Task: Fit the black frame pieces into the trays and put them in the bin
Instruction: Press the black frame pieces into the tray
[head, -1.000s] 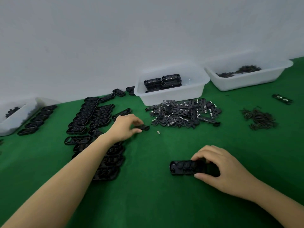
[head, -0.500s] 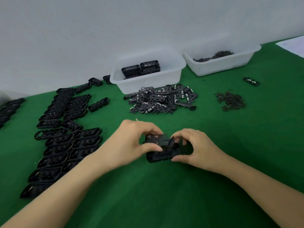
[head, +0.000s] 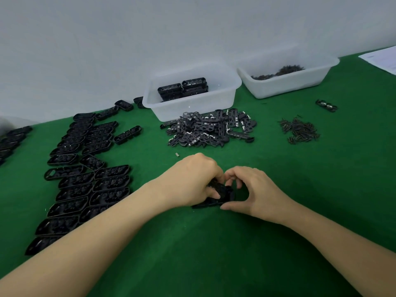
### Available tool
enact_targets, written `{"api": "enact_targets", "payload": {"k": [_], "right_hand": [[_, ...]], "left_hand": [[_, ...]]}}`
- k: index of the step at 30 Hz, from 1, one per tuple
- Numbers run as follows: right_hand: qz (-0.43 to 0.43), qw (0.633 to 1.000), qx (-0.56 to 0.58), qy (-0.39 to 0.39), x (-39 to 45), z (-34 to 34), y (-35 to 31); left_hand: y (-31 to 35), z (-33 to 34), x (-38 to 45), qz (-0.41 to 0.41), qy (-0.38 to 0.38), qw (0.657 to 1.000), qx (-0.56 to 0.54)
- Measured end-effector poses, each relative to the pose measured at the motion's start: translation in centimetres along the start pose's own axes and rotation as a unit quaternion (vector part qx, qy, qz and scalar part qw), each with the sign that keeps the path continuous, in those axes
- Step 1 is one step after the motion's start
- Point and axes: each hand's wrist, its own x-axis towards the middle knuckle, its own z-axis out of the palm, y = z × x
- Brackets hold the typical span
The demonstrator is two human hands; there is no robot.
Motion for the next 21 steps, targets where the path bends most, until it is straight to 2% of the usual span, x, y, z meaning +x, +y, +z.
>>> {"api": "enact_targets", "payload": {"k": [5,11,13,17,21], "right_hand": [[0.000,1.000,-0.018,-0.008,0.1,0.0,-0.1],[0.003,1.000,-0.019,-0.019,0.0,0.0,-0.2],[0.003,1.000,-0.018,-0.022,0.0,0.0,-0.2],[0.004,0.999,-0.022,-0.030,-0.1,-0.1,-0.4],[0.010,0.999,-0.027,-0.039,0.0,-0.2,-0.6]], "left_hand": [[-0.6,1.1,-0.9,-0.027,0.061,0.996,-0.052],[-0.9,3.8,-2.7,-0.060,0.142,0.959,-0.237],[-1.2,4.6,-3.4,-0.046,0.171,0.957,-0.229],[-2.1,6.1,-5.5,-0.086,0.267,0.947,-0.158],[-2.4,7.0,-6.3,-0.062,0.270,0.948,-0.155]]}}
